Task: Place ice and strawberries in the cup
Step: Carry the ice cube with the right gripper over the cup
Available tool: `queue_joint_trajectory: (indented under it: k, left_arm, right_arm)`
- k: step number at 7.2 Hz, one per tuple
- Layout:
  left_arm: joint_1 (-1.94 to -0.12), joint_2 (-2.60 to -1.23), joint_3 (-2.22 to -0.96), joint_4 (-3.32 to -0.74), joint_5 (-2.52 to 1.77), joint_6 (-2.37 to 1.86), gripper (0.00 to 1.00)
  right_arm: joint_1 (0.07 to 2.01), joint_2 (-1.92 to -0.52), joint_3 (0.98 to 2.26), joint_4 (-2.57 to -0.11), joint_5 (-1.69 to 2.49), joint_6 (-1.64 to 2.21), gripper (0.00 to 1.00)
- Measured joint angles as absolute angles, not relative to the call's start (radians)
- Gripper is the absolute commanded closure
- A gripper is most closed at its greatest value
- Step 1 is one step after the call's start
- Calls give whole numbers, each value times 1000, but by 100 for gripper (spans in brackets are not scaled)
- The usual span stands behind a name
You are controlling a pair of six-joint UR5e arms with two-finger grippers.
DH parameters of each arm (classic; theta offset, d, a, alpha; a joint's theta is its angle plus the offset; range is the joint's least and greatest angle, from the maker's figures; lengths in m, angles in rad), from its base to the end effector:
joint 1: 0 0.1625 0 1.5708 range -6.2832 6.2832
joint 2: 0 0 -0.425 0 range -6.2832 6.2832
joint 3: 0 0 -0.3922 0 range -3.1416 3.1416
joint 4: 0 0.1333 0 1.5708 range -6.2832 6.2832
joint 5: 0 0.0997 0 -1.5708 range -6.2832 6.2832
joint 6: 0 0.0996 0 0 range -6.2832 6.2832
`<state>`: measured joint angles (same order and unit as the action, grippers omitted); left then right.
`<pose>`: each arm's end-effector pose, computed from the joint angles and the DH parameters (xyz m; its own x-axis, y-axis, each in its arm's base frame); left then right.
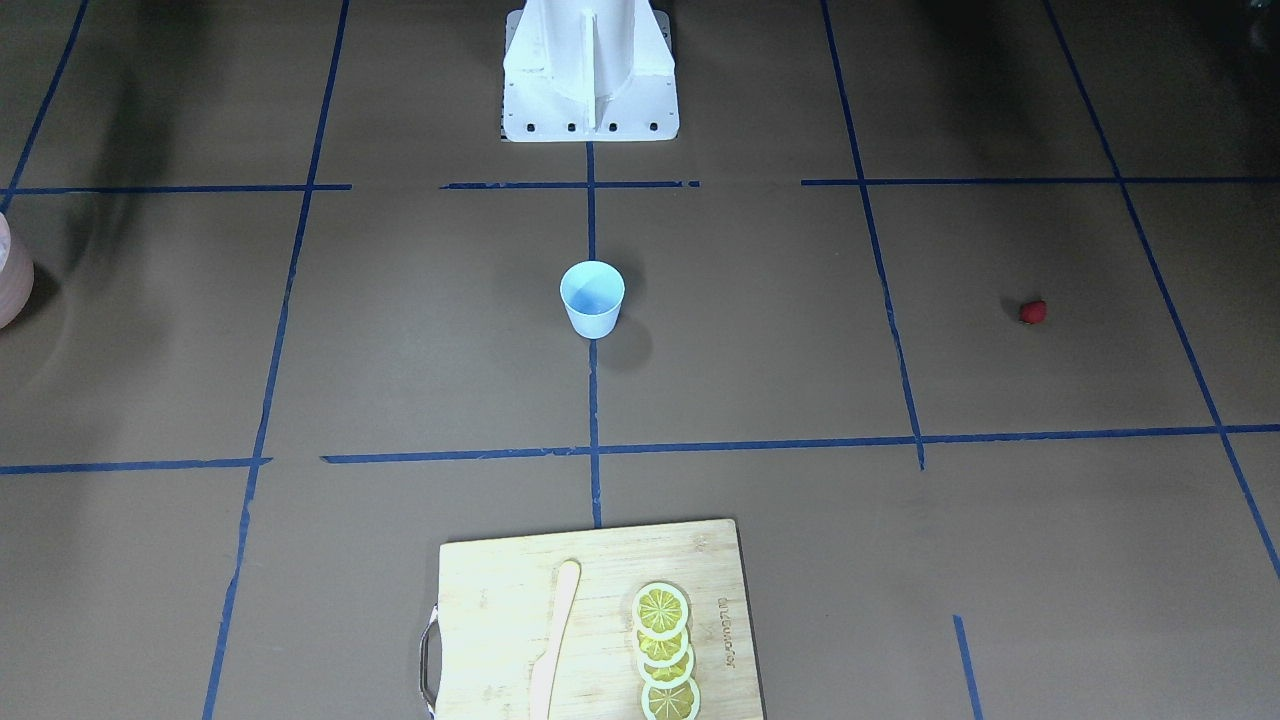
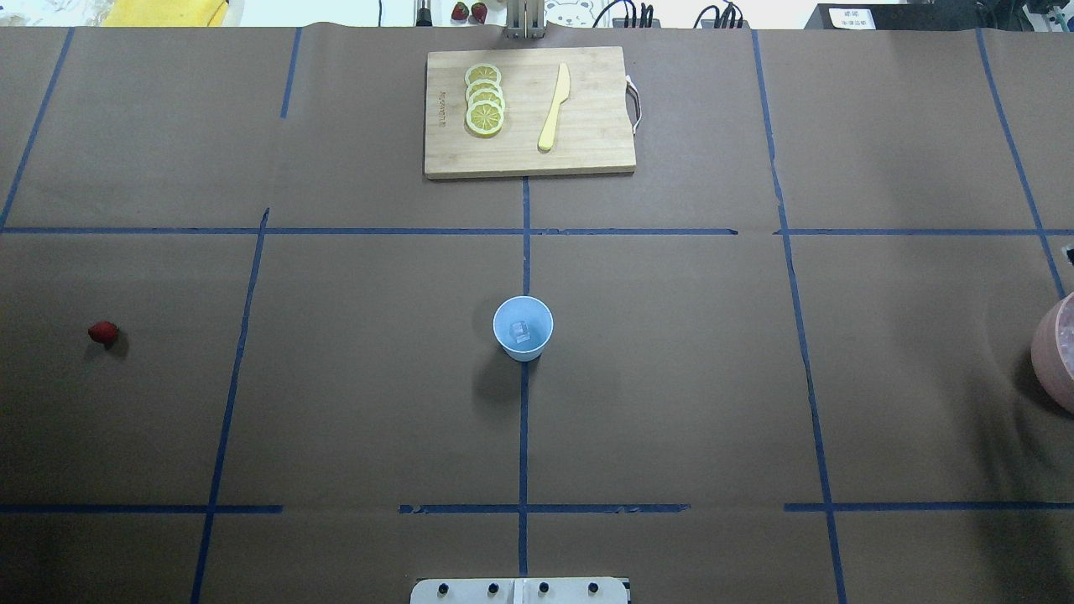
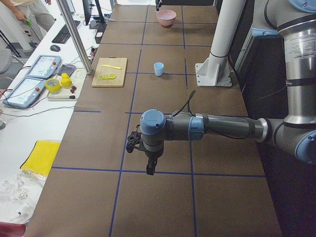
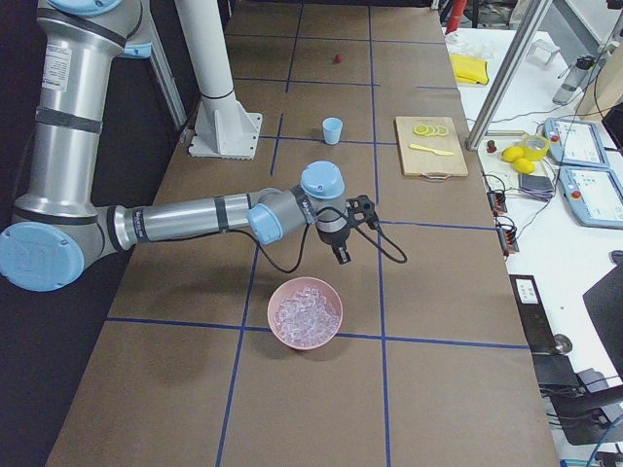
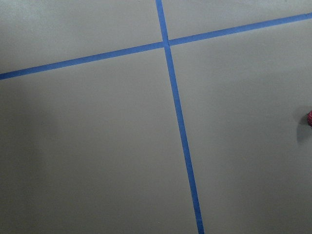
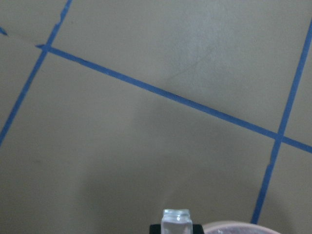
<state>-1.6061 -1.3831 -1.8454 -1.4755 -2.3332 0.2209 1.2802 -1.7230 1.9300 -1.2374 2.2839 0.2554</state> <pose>-0.0790 -0.4080 0.6189 0.7127 0.1884 -0.6757 -0.1239 0.9819 0.1431 -0.0618 -0.4446 0.5153 0.6699 -0.3141 0.6727 0.0790 0.9311 0.3561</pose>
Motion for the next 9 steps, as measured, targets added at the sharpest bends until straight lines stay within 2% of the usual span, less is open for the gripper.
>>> queue_joint_trajectory:
  k: [5,9]
  left_arm:
    - [-1605,-1385,-1847,-1478,-2334,221,0]
    - [-1605,-1385,-1848,-1478,-2335,221,0]
  right_arm:
    - [926,-1435,1954,-1266,2119,816,100]
    - [571,-1047,1936,-1612,1818,1167,100]
